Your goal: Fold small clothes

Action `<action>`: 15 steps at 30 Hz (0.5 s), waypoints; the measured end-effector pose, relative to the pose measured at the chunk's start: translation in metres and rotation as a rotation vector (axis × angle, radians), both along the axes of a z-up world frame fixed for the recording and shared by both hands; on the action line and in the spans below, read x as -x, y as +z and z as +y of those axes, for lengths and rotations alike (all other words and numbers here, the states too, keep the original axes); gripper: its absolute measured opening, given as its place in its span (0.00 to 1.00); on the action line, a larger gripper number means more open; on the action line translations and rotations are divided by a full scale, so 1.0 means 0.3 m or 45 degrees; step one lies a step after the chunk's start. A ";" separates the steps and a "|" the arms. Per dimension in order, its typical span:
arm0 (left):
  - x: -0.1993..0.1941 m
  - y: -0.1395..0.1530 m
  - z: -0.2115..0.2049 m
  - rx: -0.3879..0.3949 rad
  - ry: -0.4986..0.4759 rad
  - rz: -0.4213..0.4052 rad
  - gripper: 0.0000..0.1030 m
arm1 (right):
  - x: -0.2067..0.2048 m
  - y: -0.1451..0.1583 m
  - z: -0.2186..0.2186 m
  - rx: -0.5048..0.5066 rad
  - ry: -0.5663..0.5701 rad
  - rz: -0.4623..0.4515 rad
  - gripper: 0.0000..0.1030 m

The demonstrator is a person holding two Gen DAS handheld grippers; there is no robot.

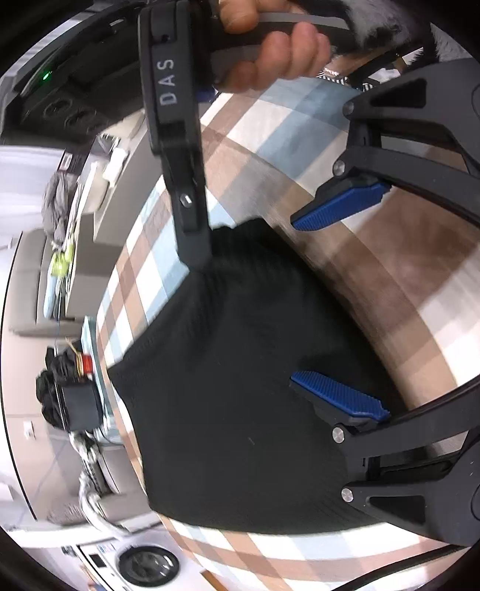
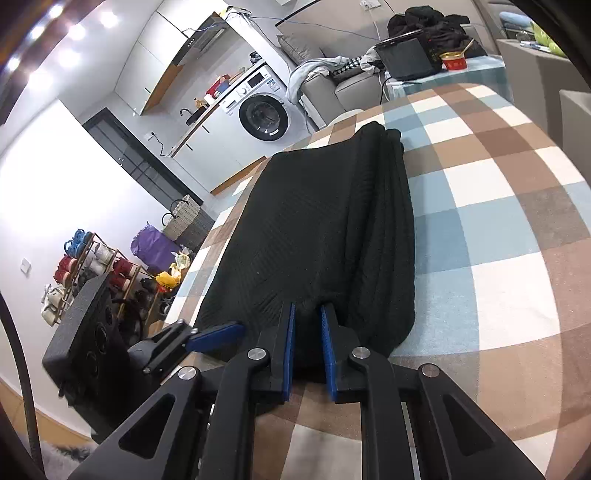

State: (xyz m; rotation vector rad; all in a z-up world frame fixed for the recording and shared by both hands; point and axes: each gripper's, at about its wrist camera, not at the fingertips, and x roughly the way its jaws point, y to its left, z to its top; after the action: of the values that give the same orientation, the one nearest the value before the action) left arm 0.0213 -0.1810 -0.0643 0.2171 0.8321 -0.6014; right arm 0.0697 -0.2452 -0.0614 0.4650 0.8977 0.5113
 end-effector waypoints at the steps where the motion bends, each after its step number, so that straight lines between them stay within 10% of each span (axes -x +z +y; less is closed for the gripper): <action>1: -0.005 0.000 -0.021 -0.006 -0.008 -0.009 0.74 | -0.003 -0.005 -0.003 -0.012 0.002 0.009 0.14; 3: -0.015 -0.002 -0.062 -0.016 -0.025 -0.042 0.68 | -0.004 -0.004 -0.012 -0.023 0.005 0.013 0.14; 7: -0.054 -0.004 -0.113 -0.027 -0.039 -0.061 0.17 | 0.018 -0.003 -0.036 -0.020 -0.007 0.024 0.16; 15: -0.112 0.081 -0.007 0.231 0.062 -0.044 0.06 | 0.064 -0.055 -0.143 0.024 -0.122 0.059 0.24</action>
State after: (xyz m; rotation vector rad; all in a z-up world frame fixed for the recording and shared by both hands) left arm 0.0550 -0.1833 -0.0400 0.0414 0.7430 -0.6220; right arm 0.0504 -0.2882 -0.0781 0.5021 0.9191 0.4057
